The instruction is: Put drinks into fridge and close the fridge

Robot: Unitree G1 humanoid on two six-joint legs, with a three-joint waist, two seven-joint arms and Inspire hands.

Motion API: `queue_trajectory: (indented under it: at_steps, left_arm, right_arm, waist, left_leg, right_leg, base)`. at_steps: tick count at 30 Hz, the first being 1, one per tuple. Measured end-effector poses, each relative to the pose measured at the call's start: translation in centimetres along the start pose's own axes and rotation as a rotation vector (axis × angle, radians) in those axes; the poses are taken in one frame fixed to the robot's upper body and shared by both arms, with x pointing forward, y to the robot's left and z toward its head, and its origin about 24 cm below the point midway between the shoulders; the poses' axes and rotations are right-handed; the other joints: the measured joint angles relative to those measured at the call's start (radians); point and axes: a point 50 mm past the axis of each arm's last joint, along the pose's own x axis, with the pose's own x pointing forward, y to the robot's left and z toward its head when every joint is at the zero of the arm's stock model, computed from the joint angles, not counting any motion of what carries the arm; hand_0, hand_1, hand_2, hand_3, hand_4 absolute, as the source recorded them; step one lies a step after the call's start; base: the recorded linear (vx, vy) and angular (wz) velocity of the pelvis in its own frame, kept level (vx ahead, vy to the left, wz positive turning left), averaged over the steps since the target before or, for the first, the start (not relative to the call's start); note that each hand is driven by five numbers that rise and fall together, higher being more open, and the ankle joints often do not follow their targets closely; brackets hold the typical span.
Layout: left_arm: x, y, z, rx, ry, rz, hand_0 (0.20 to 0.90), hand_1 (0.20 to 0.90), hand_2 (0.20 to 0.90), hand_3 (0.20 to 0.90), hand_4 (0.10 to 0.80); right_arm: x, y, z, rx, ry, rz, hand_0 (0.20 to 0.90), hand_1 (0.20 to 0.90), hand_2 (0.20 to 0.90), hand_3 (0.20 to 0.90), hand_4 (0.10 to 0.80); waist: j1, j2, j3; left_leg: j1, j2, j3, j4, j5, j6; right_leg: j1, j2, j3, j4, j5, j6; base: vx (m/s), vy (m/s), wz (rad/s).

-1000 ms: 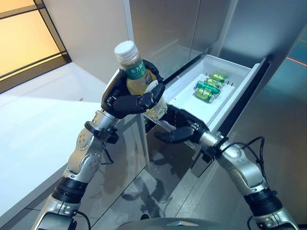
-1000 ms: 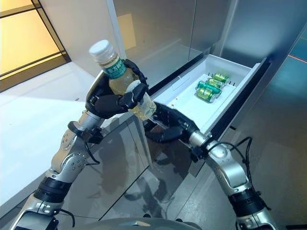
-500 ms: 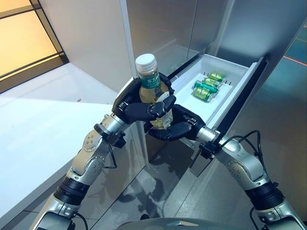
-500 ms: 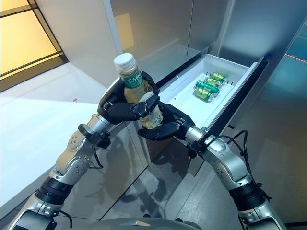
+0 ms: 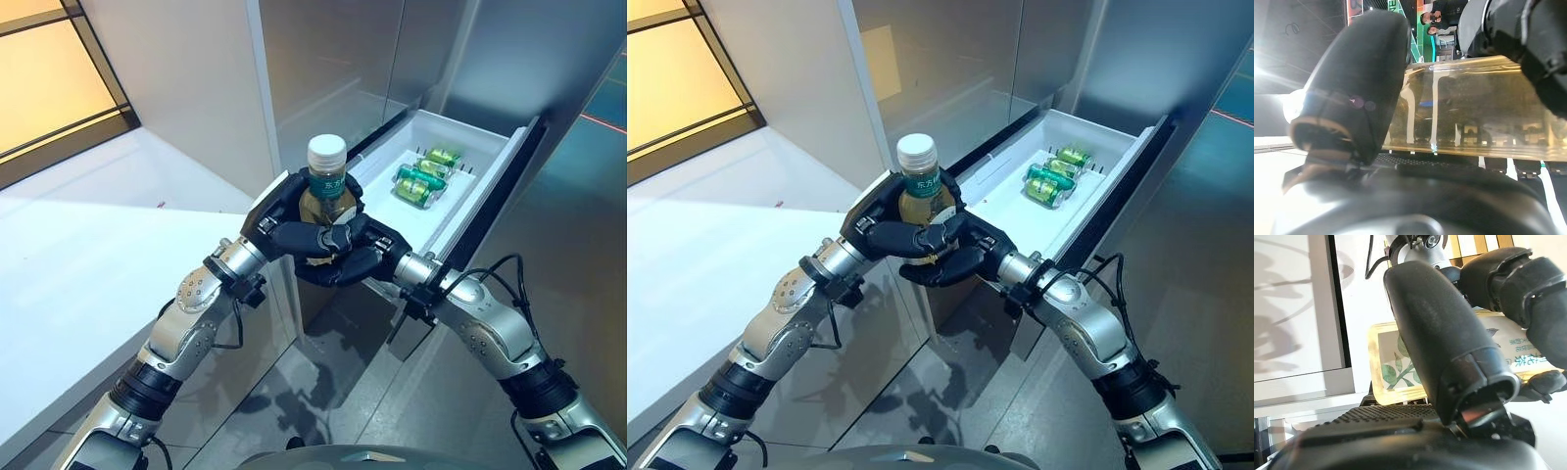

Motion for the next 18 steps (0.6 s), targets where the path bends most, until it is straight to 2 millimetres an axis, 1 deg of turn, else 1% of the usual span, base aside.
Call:
queue_trajectory:
  at_steps: [4, 6, 7, 8, 18]
  left_arm:
    - [0.12, 0.02, 0.08, 0.028, 0.004, -0.002, 0.3, 0.3, 0.3, 0.2, 0.1]
    - [0.11, 0.04, 0.05, 0.028, 0.005, -0.001, 0.3, 0.3, 0.3, 0.2, 0.1]
    - [0.11, 0.03, 0.03, 0.028, 0.006, -0.001, 0.3, 0.3, 0.3, 0.2, 0.1]
    - [0.1, 0.03, 0.0, 0.027, 0.008, -0.003, 0.3, 0.3, 0.3, 0.2, 0.1]
    - [0.19, -0.41, -0.29, 0.018, 0.016, -0.025, 0.305, 0.305, 0.305, 0.205, 0.105]
  right_arm:
    - [-0.02, -0.1, 0.03, -0.004, 0.001, -0.01, 0.9, 0.9, 0.9, 0.9, 0.8]
    - [-0.05, -0.13, 0.04, -0.005, 0.002, -0.011, 0.658, 0.658, 0.658, 0.617, 0.517]
    - [-0.09, -0.17, 0.05, -0.008, 0.004, -0.01, 0.342, 0.342, 0.342, 0.249, 0.149]
    - [-0.13, -0.2, 0.05, -0.01, 0.007, -0.008, 0.3, 0.3, 0.3, 0.2, 0.1]
    - [-0.38, -0.17, -0.52, -0.04, 0.067, 0.017, 0.3, 0.3, 0.3, 0.2, 0.1]
  waist:
    - [-0.001, 0.0, 0.0]
    - [-0.002, 0.0, 0.0]
    - [-0.003, 0.0, 0.0]
    - [-0.003, 0.0, 0.0]
    - [-0.001, -0.001, 0.001]
  left_leg:
    - [-0.003, 0.001, 0.008, 0.0, -0.001, -0.001]
    - [-0.005, 0.001, 0.01, 0.0, 0.0, -0.001]
    - [-0.007, 0.002, 0.011, 0.0, -0.001, -0.001]
    - [-0.007, 0.002, 0.012, 0.0, -0.001, -0.001]
    - [-0.007, 0.002, 0.009, 0.0, 0.0, -0.001]
  right_leg:
    - [-0.005, 0.0, 0.007, 0.0, 0.001, 0.002]
    - [-0.008, 0.001, 0.009, 0.0, 0.002, 0.002]
    - [-0.011, 0.001, 0.011, 0.0, 0.002, 0.002]
    - [-0.011, 0.001, 0.011, 0.0, 0.002, 0.002]
    - [-0.009, 0.002, 0.009, 0.0, 0.003, 0.001]
  base:
    - [-0.014, -0.01, -0.05]
    - [-0.01, -0.01, -0.05]
    - [0.0, 0.0, 0.0]
    - [0.0, 0.0, 0.0]
    - [0.0, 0.0, 0.0]
